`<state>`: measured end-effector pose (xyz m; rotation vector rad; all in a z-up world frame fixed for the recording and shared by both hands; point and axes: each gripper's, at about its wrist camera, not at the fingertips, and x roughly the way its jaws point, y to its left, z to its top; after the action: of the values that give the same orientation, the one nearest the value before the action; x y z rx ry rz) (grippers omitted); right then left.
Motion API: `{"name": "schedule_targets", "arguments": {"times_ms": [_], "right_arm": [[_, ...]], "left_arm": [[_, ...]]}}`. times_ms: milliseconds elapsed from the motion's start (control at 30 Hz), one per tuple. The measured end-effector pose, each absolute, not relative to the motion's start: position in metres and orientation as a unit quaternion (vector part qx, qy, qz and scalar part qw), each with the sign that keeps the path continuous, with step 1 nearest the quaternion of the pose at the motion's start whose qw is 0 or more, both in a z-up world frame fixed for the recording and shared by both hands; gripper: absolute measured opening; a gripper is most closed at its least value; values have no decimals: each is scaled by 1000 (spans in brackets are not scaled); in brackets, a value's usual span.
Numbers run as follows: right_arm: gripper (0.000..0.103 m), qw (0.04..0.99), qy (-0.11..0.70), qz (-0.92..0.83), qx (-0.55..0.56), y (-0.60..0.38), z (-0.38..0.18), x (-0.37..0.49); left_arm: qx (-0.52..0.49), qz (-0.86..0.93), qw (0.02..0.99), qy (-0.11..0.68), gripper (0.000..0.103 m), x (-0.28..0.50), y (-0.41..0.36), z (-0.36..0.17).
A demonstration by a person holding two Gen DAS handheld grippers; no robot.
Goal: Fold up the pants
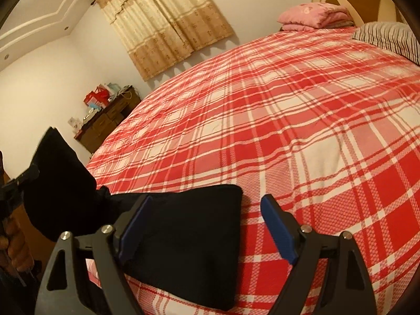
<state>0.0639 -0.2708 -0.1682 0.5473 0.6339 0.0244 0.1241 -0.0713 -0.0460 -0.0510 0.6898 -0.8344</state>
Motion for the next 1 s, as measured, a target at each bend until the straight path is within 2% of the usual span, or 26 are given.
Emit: {"name": "schedule_targets", "arguments": {"times_ms": [33, 100, 300, 567, 667, 833, 1000], "right_arm": [[87, 912, 307, 10, 270, -273, -169, 64], [87, 909, 305, 5, 283, -280, -171, 65], [87, 905, 294, -20, 308, -298, -175, 61], [87, 911, 282, 78, 292, -274, -160, 63], [87, 897, 314, 121, 286, -251, -167, 72], [87, 871, 372, 154, 283, -220, -183, 93], [83, 864, 404, 126, 275, -208, -195, 106]], "left_arm": [[-21, -400, 854, 332, 16, 125, -78, -49], [-17, -413, 844, 342, 2, 126, -92, -57], [22, -418, 836, 355, 2, 125, -129, -81], [41, -305, 896, 320, 3, 130, -64, -95], [46, -241, 910, 334, 3, 137, -27, -116], [-23, -179, 913, 366, 4, 151, 24, -147], [-33, -163, 913, 373, 8, 155, 34, -160]]}}
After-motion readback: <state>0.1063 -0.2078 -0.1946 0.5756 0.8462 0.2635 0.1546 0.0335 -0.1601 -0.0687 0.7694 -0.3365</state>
